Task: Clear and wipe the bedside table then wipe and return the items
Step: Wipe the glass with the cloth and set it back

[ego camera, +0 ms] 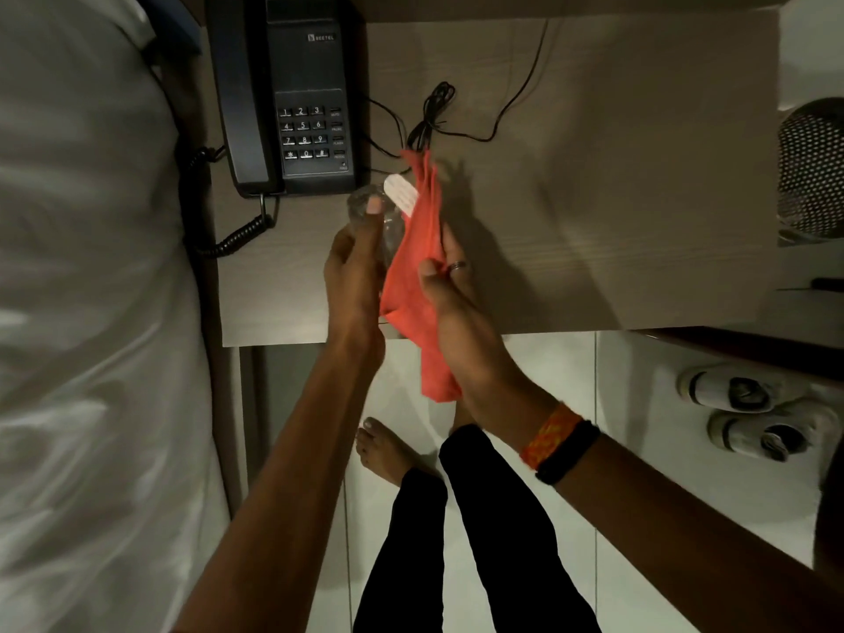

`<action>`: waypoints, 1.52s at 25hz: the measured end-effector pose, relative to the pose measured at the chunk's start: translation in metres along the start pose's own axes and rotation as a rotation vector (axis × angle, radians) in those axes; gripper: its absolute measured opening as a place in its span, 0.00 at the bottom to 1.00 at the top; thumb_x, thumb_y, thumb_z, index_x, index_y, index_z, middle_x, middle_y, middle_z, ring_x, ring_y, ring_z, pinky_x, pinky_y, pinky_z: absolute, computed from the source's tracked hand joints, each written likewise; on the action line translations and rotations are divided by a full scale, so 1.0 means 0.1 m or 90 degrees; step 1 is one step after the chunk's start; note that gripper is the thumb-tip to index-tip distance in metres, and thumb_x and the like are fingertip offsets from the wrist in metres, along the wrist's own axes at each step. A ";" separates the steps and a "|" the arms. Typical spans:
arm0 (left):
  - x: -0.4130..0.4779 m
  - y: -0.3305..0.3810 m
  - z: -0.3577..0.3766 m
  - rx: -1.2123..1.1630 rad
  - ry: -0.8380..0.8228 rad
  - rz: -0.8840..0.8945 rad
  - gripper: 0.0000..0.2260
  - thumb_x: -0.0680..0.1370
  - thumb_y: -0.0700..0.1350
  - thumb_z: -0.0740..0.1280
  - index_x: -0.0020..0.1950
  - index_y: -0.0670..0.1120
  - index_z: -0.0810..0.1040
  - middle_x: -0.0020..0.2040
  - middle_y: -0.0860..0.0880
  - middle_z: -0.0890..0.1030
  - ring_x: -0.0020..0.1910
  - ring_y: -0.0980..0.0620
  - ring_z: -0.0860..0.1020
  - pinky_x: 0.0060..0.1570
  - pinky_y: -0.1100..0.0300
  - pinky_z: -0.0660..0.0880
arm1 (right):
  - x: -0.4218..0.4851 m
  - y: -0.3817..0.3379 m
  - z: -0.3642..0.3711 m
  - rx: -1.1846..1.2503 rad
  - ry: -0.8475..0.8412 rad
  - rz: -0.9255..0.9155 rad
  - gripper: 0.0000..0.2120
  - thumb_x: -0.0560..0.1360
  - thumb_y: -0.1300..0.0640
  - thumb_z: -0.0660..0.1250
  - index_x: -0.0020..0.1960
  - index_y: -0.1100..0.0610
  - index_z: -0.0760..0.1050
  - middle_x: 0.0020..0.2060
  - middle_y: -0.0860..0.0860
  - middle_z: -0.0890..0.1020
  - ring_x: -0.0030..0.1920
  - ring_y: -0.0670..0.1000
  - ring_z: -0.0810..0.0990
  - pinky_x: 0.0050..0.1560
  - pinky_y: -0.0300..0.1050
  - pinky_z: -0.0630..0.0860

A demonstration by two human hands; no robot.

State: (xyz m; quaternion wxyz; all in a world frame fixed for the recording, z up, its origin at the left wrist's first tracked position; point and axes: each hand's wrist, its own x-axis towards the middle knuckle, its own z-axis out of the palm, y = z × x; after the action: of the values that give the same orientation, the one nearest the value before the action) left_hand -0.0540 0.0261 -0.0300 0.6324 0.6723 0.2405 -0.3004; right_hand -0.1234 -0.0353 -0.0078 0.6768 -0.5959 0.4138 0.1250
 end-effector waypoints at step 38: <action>0.22 0.41 1.55 0.132 -0.381 0.215 0.21 0.81 0.48 0.66 0.73 0.46 0.70 0.66 0.45 0.80 0.64 0.48 0.80 0.63 0.46 0.77 | 0.89 -0.52 -2.04 -0.135 -0.068 -0.216 0.29 0.72 0.64 0.76 0.69 0.51 0.69 0.56 0.45 0.81 0.54 0.41 0.83 0.54 0.38 0.81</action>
State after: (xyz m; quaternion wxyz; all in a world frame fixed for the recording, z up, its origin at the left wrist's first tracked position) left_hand -0.0252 -0.1331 -0.0203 0.6442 0.6451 -0.1020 -0.3979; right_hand -0.1172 -0.2633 -0.0231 0.6427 -0.7174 0.2554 0.0838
